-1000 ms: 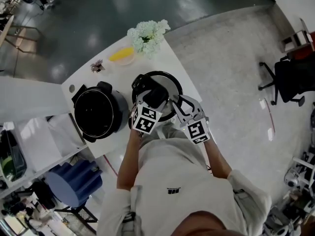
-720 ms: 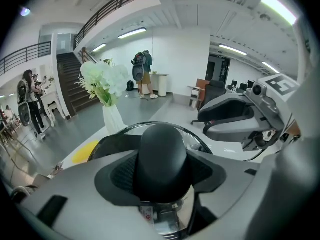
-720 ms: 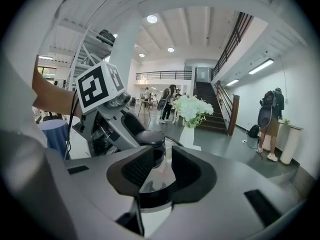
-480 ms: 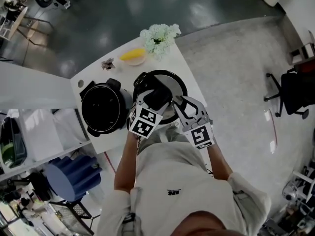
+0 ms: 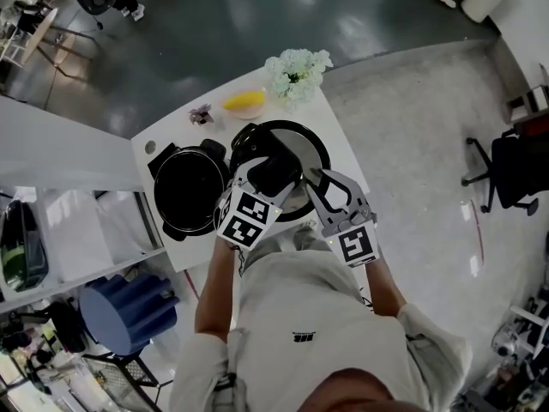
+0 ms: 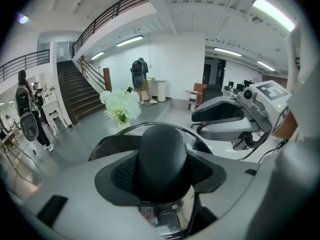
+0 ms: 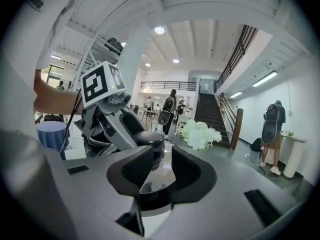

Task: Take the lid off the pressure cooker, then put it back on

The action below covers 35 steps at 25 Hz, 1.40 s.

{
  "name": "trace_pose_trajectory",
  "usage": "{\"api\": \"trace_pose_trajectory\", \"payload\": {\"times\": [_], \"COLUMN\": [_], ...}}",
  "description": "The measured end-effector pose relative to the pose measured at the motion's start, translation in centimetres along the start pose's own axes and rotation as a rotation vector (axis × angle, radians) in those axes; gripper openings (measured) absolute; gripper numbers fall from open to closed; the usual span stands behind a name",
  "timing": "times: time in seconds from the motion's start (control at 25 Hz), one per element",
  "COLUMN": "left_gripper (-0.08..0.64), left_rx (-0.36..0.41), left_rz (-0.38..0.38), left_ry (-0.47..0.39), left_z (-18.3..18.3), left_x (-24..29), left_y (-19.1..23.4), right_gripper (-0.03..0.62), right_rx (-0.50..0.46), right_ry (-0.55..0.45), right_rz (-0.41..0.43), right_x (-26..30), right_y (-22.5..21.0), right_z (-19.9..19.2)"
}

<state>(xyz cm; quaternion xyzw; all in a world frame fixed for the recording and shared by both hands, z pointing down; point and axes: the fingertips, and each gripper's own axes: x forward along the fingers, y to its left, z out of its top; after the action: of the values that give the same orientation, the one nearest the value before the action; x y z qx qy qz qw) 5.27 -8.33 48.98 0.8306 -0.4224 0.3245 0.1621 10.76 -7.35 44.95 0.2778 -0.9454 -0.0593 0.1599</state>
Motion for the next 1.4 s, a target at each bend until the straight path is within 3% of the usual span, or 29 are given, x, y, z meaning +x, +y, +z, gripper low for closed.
{"api": "trace_pose_trajectory", "payload": {"times": [0.48,1.4], "left_gripper": [0.287,0.287], "left_rx": [0.043,0.094], "left_rz": [-0.06,-0.17], "left_ry": [-0.022,0.045], "left_z": [-0.8,-9.0], "left_x": [-5.6,-12.5], "left_y": [3.1,9.9], "right_gripper": [0.097,0.097], "right_rx": [-0.021,-0.042], "right_ry": [-0.004,0.052], "right_rz": [-0.025,-0.022], "right_x": [2.9,10.6], "right_y": [4.1,12.8], "right_z": [3.9,7.4]}}
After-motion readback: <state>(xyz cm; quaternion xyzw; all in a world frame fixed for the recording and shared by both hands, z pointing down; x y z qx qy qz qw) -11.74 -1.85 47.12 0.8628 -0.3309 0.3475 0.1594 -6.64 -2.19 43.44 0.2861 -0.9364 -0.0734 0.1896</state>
